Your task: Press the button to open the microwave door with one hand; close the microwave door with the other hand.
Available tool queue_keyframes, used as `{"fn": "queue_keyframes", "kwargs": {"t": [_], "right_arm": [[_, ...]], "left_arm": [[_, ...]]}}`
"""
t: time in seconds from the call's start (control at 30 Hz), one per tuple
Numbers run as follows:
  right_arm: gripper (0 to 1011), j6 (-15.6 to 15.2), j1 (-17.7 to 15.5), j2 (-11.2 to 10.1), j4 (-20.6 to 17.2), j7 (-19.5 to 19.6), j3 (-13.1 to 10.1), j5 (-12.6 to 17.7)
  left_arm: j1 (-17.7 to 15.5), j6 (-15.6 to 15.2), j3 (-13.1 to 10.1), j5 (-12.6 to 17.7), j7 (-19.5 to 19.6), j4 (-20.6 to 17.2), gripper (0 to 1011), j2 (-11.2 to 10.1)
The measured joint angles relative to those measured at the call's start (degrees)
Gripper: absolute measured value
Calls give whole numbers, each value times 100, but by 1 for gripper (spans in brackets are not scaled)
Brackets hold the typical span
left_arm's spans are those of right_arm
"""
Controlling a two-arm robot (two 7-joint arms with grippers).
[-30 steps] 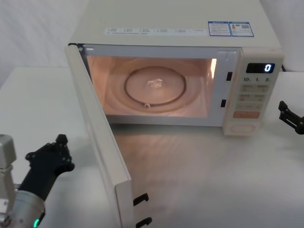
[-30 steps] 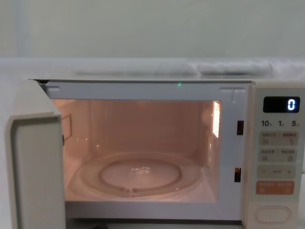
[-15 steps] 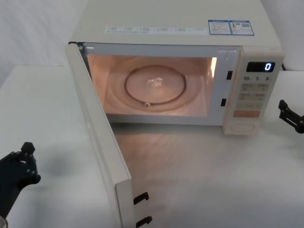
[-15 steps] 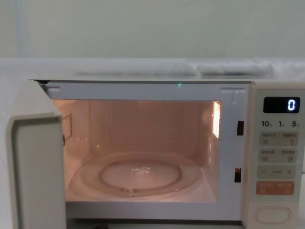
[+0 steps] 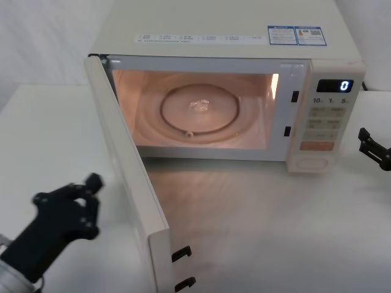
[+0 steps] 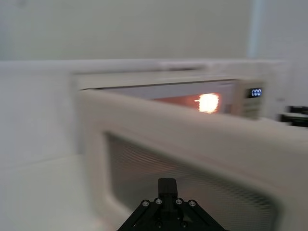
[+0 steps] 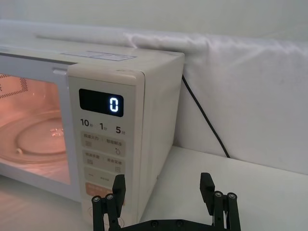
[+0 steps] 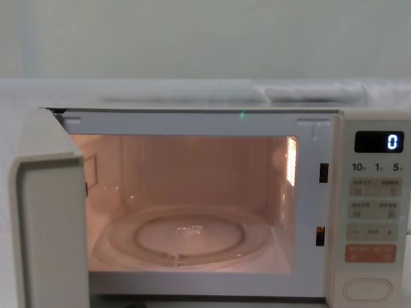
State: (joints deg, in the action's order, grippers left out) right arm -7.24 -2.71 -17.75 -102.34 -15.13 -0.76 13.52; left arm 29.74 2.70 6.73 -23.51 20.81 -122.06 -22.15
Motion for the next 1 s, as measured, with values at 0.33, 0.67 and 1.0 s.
{"fn": "queue_keyframes", "kwargs": {"t": [0.33, 0.67, 1.0], "right_arm": [[1002, 0, 0, 0, 0, 0, 0, 0], [1002, 0, 0, 0, 0, 0, 0, 0], [1002, 0, 0, 0, 1, 0, 0, 0]], "left_arm": [[-247, -318, -360, -349, 629, -187, 0, -588], [-545, -400, -585, -537, 802, -122, 0, -851], [-1400, -491, -1223, -792, 1032, 297, 0, -851]]}}
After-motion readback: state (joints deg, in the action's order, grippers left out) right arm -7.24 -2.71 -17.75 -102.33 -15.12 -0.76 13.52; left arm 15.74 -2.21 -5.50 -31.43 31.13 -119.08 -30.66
